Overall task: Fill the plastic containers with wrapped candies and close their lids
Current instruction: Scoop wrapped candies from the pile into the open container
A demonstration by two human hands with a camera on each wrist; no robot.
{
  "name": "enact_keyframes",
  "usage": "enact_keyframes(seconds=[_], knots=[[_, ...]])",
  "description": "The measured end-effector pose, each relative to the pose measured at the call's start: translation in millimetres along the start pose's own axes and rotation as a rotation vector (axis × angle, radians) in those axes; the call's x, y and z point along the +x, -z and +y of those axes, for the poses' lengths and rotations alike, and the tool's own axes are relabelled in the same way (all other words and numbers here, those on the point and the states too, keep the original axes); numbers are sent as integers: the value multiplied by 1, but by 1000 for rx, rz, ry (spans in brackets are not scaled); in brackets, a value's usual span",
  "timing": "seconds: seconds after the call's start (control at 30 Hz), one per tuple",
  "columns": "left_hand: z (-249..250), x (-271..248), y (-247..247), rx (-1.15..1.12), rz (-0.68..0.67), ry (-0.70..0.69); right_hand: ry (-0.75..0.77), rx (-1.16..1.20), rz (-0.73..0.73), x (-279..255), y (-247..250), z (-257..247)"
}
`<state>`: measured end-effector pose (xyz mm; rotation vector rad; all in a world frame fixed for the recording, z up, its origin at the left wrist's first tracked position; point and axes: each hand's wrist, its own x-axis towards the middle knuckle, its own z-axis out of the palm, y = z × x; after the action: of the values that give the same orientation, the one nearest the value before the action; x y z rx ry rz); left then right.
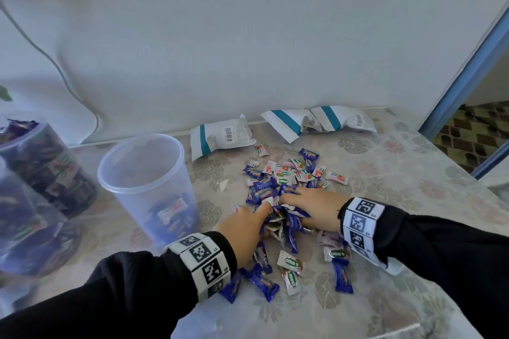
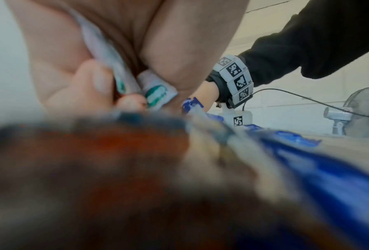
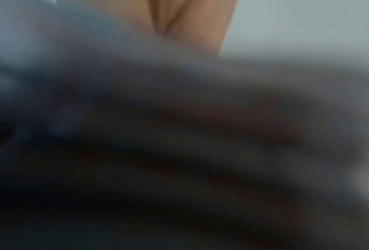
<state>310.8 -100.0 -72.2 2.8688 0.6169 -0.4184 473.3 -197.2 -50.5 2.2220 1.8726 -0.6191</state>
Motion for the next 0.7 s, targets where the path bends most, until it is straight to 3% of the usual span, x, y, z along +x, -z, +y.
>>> enact_keyframes(seconds=[0.27, 0.43, 0.53, 0.7], knots=[[-11, -20, 40, -284, 160, -56, 12, 333, 194, 7, 10, 3], [-15, -62, 97, -351, 582, -167, 43, 435, 318, 3, 21, 1], [-26, -88, 130, -334, 870, -149, 61, 495, 341, 4, 25, 0], [-63, -100, 142, -364, 959, -57, 93, 493, 335, 9, 30, -3]])
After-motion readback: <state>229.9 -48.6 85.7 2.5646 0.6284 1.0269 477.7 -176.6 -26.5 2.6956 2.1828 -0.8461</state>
